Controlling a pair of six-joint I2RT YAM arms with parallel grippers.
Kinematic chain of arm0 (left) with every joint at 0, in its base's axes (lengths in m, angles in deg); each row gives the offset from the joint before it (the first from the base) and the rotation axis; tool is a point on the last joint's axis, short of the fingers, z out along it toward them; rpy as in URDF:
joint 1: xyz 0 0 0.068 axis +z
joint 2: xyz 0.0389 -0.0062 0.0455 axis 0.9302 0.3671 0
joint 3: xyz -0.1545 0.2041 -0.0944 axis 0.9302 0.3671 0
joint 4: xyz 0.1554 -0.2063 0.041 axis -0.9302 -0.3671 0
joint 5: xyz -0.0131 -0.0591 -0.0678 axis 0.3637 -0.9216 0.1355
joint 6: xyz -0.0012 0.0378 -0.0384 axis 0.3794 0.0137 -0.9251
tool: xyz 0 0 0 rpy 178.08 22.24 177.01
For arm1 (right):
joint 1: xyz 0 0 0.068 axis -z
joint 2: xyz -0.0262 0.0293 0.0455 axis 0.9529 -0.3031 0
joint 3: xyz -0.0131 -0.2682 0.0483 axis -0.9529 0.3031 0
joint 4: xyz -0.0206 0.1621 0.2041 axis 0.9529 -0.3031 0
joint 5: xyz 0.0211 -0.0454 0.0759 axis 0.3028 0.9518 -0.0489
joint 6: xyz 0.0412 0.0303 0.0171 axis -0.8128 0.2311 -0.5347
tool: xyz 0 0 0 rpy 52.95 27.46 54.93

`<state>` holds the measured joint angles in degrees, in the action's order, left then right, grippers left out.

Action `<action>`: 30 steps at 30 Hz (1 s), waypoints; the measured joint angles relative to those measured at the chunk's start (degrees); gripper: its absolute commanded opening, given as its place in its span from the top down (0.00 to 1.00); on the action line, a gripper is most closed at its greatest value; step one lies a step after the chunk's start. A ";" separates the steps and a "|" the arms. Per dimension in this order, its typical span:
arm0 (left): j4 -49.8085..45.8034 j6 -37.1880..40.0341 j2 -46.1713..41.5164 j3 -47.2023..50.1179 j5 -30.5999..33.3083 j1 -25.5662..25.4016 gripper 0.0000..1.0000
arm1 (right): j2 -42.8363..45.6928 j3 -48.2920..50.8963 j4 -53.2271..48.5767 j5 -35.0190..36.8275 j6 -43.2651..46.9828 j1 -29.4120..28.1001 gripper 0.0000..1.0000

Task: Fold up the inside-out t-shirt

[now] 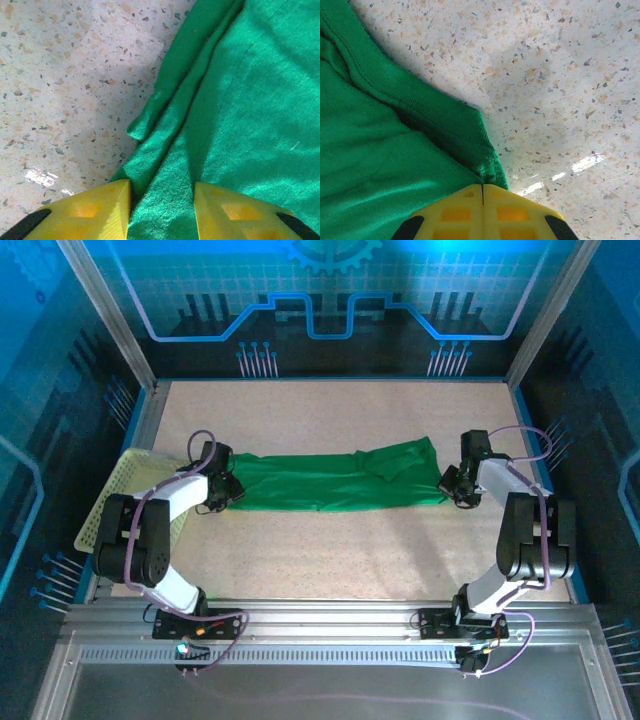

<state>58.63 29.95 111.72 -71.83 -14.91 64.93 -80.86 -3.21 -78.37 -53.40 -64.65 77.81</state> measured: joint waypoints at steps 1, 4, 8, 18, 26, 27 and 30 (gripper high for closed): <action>0.00 0.04 0.00 0.00 -0.07 0.00 0.67 | 0.00 0.00 0.00 0.00 0.00 0.00 1.00; -0.04 -0.07 -0.02 0.00 -0.17 0.02 0.75 | 0.00 0.00 0.00 0.02 0.00 0.00 1.00; -0.57 0.00 -0.50 0.00 -0.09 0.00 0.85 | 0.00 0.00 0.00 0.02 0.00 0.02 1.00; -3.48 0.04 -5.16 0.02 3.26 0.00 0.93 | 0.07 -0.20 -0.48 0.96 0.02 0.02 1.00; -5.18 0.31 -6.29 0.02 6.78 0.00 0.85 | 1.20 -1.64 -1.09 2.01 0.22 0.02 1.00; -5.35 0.39 -6.29 0.02 7.19 0.00 0.83 | 1.31 -1.64 -1.07 2.32 0.26 0.02 1.00; -5.90 0.35 -6.29 0.02 7.34 0.00 0.78 | 1.51 -1.64 -1.09 3.17 0.28 -0.15 1.00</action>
<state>52.73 30.30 105.42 -71.81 -7.57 64.93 -79.35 -4.85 -79.46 -50.24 -64.36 77.65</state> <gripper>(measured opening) 0.191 0.064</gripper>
